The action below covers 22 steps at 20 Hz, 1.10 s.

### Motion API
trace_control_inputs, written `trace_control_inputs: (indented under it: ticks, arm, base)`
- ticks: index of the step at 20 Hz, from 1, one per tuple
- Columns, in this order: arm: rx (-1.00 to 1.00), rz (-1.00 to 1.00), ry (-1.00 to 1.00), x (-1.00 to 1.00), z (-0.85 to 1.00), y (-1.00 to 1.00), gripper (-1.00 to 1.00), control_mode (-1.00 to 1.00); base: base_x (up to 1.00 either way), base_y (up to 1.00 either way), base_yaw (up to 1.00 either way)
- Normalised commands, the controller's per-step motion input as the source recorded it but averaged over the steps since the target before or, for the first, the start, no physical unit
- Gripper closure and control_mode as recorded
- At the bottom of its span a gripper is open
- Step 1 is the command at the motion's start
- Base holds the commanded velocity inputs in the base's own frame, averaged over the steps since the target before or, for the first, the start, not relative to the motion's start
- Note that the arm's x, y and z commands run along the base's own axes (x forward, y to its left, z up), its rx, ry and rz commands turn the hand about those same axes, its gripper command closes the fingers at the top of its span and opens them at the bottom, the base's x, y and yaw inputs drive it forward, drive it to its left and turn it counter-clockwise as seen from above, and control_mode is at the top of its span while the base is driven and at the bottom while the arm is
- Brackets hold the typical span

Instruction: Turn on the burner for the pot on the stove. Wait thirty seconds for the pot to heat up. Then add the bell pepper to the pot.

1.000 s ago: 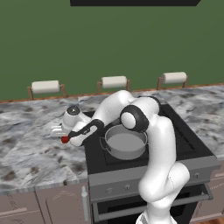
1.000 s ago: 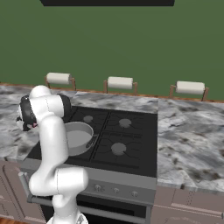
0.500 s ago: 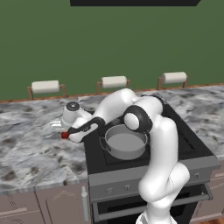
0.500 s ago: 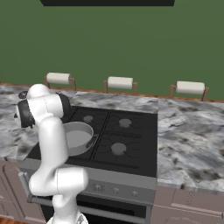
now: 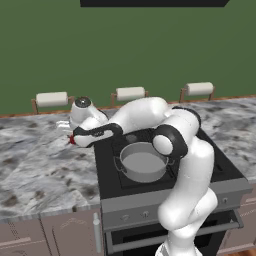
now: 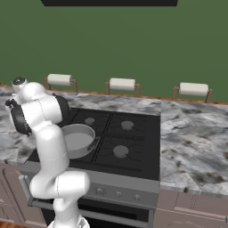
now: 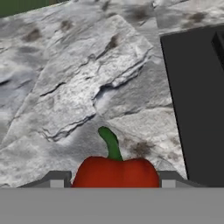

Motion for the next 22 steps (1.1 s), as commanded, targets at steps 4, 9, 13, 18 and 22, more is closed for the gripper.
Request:
trace_control_inputs:
  ticks: [4, 9, 13, 18, 22]
  arm:
    - [0.05, -0.09, 0.00, -0.31, 0.62, -0.63, 1.00, -1.00]
    - [0.09, -0.07, 0.00, -0.41, 0.31, -0.96, 1.00, -1.00]
    - [0.12, -0.08, 0.00, -0.57, 0.10, -1.00, 1.00, -1.00]
    - [0.12, -0.10, 0.00, -0.52, 0.04, -1.00, 1.00, -1.00]
    - [0.06, -0.12, 0.00, -0.34, 0.00, -1.00, 1.00, -1.00]
  base:
    - [0.00, 0.00, 0.00]
    - [0.00, 0.00, 0.00]
    - [0.00, 0.00, 0.00]
    - [0.00, 0.00, 0.00]
    - [0.00, 0.00, 0.00]
